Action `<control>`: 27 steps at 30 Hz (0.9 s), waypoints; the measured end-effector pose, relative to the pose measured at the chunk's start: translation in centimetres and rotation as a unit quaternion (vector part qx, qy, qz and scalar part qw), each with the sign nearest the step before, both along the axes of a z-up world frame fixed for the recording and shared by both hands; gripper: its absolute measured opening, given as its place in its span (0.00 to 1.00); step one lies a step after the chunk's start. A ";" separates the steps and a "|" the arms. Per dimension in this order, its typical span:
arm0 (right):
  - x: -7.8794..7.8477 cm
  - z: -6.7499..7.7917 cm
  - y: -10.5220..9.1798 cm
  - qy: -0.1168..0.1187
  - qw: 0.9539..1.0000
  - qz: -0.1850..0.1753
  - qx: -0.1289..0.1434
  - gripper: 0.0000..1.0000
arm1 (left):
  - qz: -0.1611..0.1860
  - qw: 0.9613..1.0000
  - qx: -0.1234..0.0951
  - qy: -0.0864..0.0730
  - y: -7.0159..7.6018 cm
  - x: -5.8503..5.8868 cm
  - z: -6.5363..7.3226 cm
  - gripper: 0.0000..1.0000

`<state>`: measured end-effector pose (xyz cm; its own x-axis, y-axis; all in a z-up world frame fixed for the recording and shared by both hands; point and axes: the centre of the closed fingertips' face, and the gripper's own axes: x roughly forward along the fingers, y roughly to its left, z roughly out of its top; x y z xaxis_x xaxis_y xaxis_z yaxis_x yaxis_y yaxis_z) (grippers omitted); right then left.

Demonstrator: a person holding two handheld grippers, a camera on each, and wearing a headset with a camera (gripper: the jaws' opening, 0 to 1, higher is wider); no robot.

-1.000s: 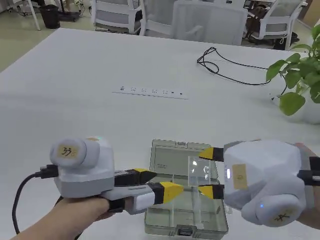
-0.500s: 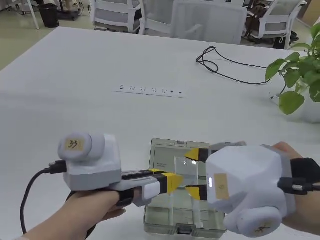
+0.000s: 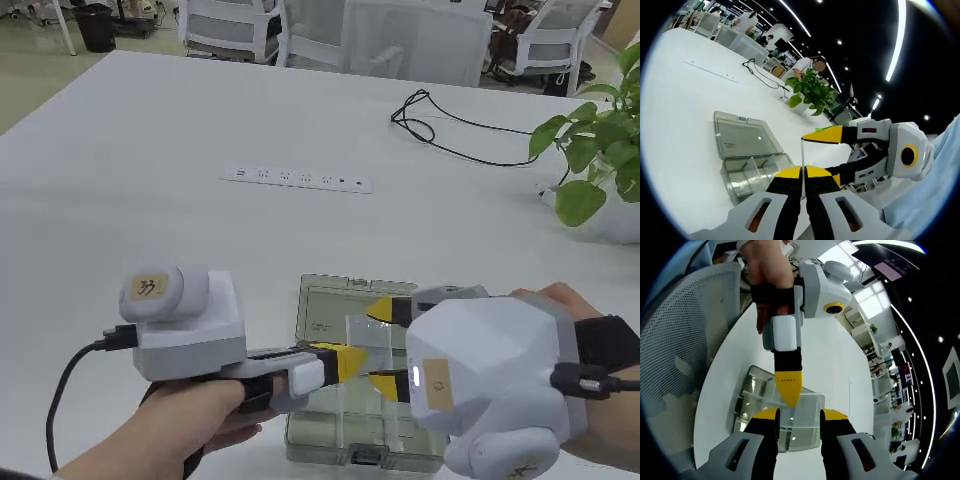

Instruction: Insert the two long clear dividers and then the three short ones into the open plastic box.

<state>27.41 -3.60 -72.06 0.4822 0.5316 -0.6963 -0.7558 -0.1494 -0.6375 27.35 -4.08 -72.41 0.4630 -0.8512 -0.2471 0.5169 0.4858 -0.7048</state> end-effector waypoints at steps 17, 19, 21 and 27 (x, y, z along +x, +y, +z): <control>-0.2 1.2 0.0 0.088 0.994 -0.030 0.060 0.41 | -0.023 0.999 0.012 -0.023 0.3 -0.2 -0.2 0.00; -0.2 1.6 -0.3 0.122 0.989 -0.042 0.078 0.41 | -0.049 0.997 0.027 -0.044 0.3 -0.7 -0.5 0.00; 0.3 2.2 -0.6 0.139 0.984 -0.058 0.097 0.42 | -0.064 0.996 0.029 -0.051 0.2 -1.1 -0.4 0.00; 0.2 3.0 -0.9 0.205 0.969 -0.068 0.120 0.38 | -0.113 0.988 0.052 -0.094 0.2 -2.2 -0.6 0.00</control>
<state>27.64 -4.50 -69.06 0.2683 0.6526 -0.7087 -0.9552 0.0846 -0.2837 25.18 -3.86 -73.05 0.3108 -0.9126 -0.2655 0.7370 0.4078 -0.5390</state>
